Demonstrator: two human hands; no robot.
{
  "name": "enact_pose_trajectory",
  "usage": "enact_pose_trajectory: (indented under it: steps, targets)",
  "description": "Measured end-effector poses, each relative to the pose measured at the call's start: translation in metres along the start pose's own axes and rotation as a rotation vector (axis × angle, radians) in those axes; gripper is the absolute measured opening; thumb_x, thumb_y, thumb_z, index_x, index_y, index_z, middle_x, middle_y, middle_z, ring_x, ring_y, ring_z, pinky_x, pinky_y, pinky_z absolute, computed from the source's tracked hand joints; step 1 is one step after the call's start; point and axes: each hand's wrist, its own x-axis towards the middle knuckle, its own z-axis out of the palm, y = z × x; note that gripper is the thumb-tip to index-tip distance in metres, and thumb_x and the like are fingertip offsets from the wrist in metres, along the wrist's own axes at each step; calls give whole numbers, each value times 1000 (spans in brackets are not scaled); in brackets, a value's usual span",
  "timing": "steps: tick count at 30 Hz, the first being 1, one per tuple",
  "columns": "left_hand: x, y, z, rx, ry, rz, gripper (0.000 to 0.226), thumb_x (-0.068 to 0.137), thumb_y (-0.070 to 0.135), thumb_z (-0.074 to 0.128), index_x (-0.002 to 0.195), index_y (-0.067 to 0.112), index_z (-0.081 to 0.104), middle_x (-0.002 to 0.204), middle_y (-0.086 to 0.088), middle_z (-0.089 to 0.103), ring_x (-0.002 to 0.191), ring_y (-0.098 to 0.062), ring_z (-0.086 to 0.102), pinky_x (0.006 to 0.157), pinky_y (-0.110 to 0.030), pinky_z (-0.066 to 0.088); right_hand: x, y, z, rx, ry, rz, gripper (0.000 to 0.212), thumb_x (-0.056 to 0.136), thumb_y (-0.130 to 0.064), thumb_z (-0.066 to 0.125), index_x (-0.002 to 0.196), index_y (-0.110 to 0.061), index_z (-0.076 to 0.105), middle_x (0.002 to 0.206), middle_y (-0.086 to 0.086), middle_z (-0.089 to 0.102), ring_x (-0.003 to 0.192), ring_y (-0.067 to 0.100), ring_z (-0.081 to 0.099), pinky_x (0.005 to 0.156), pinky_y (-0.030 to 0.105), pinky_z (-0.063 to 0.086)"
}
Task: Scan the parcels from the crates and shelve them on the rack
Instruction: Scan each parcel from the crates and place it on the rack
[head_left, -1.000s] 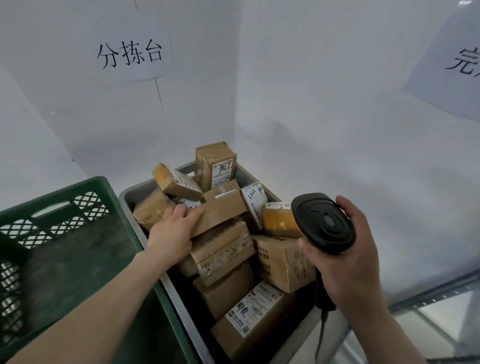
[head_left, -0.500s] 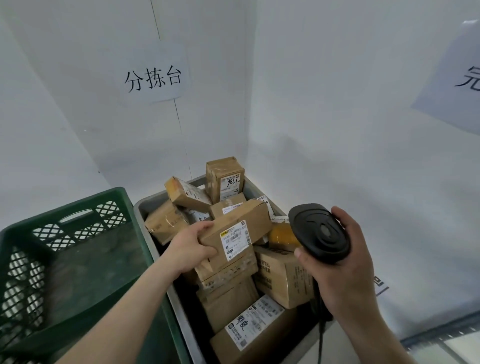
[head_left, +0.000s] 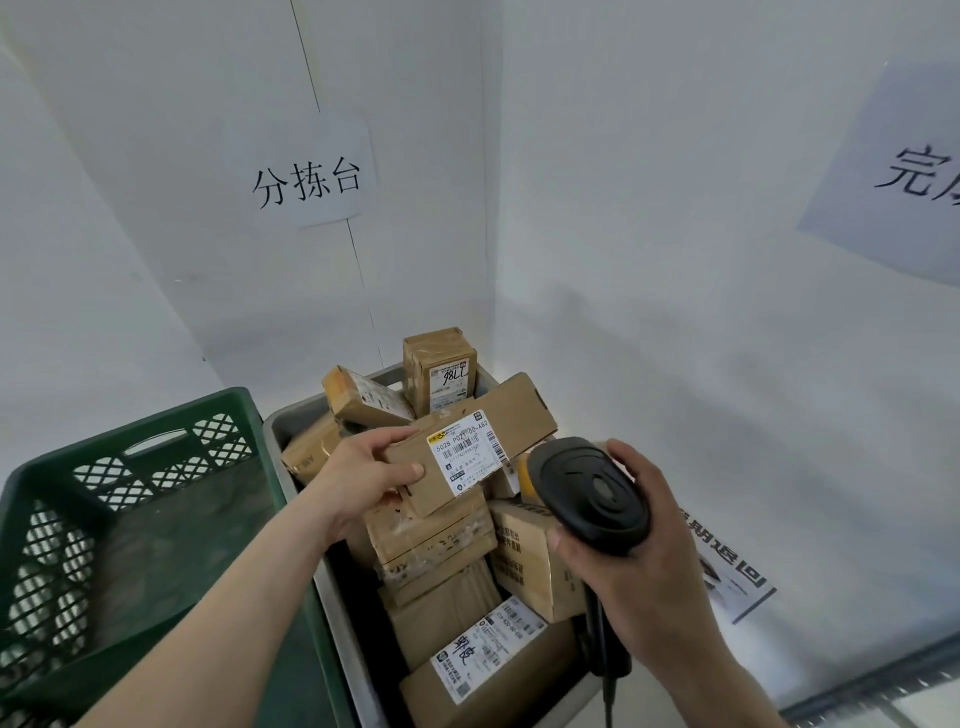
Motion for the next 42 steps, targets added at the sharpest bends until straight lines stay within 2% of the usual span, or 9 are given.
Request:
enact_pose_trajectory:
  steps: [6, 11, 14, 19, 28, 31, 36, 40, 42]
  targets:
    - [-12, 23, 20, -20, -40, 58, 47, 86, -9, 71, 122, 20, 67, 104, -8, 76, 85, -15, 75, 62, -24, 58, -10, -10, -3, -26, -113, -14, 77, 68, 5, 88, 120, -39, 51, 106, -42, 63, 101, -14, 63, 77, -1, 44]
    - [-21, 31, 33, 32, -44, 89, 57, 84, -9, 73, 131, 20, 63, 114, -11, 71, 93, -23, 73, 66, -26, 58, -18, -9, -11, -48, -128, -43, 79, 66, 7, 87, 120, -39, 52, 105, -36, 66, 100, -10, 65, 76, 2, 48]
    - [-28, 32, 37, 46, -42, 88, 57, 84, -8, 73, 132, 19, 63, 111, -9, 72, 90, -19, 73, 64, -23, 56, -23, -7, -17, -33, -124, -46, 81, 66, 6, 87, 123, -39, 52, 107, -34, 66, 101, -6, 66, 77, 6, 50]
    - [-45, 33, 43, 23, -31, 78, 54, 86, -10, 71, 132, 17, 64, 109, -11, 74, 87, -17, 71, 57, -19, 54, -33, -9, -27, -19, -113, -53, 82, 65, 7, 88, 122, -40, 52, 105, -32, 67, 92, -6, 68, 73, 1, 47]
    - [-85, 29, 51, -34, -2, 95, 52, 86, -10, 70, 130, 17, 65, 106, -10, 74, 83, -18, 72, 60, -23, 55, -61, -14, -41, 11, -125, -76, 89, 67, 2, 90, 133, -39, 46, 110, -37, 64, 99, -9, 66, 77, 3, 49]
    - [-99, 25, 57, -133, 3, 90, 51, 84, -12, 69, 126, 17, 65, 113, -15, 67, 84, -24, 71, 59, -27, 57, -71, -19, -42, 42, -64, -67, 88, 68, 4, 88, 131, -40, 45, 110, -39, 62, 101, -10, 65, 80, 5, 49]
    - [-121, 21, 71, -332, -140, 39, 48, 87, -12, 63, 124, 19, 60, 105, -19, 70, 83, -34, 64, 53, -31, 58, -90, -31, -44, 62, 88, -50, 80, 71, 7, 84, 123, -41, 47, 102, -44, 62, 101, -16, 61, 79, -2, 43]
    - [-139, 22, 82, -429, -302, 16, 49, 87, -12, 60, 124, 21, 60, 105, -16, 72, 84, -34, 69, 53, -33, 59, -111, -40, -43, 65, 195, -26, 88, 73, 3, 87, 146, -23, 44, 105, -30, 68, 102, -14, 62, 79, -1, 44]
    - [-150, 21, 87, -433, -390, 13, 50, 86, -12, 60, 125, 20, 61, 107, -15, 72, 83, -32, 72, 57, -36, 61, -123, -45, -40, 49, 266, -40, 89, 73, 2, 87, 147, -22, 43, 108, -39, 63, 104, -14, 61, 81, 0, 44]
